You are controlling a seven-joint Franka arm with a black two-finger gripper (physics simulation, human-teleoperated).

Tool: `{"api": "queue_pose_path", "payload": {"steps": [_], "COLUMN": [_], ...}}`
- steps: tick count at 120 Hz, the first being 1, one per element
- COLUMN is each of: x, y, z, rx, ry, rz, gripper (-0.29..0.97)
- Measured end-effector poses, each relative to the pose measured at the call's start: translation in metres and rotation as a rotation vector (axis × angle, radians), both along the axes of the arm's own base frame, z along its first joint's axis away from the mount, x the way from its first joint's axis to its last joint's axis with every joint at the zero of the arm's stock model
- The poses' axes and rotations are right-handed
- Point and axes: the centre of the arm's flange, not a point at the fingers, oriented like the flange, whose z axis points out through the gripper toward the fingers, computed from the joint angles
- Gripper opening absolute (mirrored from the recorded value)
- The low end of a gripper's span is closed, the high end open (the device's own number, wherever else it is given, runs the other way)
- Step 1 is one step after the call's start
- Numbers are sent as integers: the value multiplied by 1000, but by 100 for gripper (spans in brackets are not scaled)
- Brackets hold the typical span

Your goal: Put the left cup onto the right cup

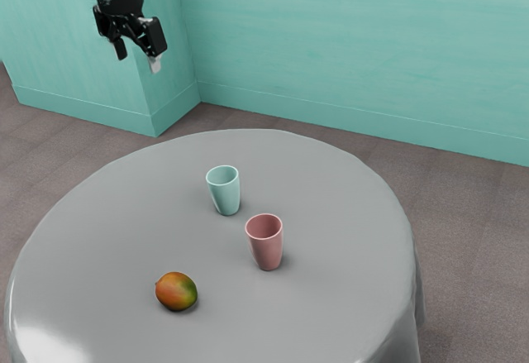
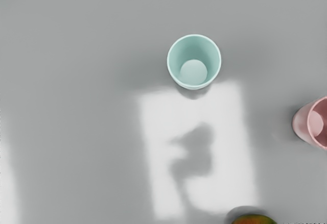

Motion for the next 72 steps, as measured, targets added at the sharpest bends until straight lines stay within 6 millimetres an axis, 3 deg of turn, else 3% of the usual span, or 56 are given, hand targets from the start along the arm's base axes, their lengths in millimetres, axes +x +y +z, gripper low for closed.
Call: {"api": "queue_pose_path", "payload": {"steps": [10,27,57,72], "x": [2,10,72,89], "y": [-13,-10,-6,-9], "z": [-6,-24,-133,-169], "rx": [12,20,14,-24], "ry": [8,16,94,100], "rz": [-27,-37,-16,-5], "gripper": [68,68,68,68]}}
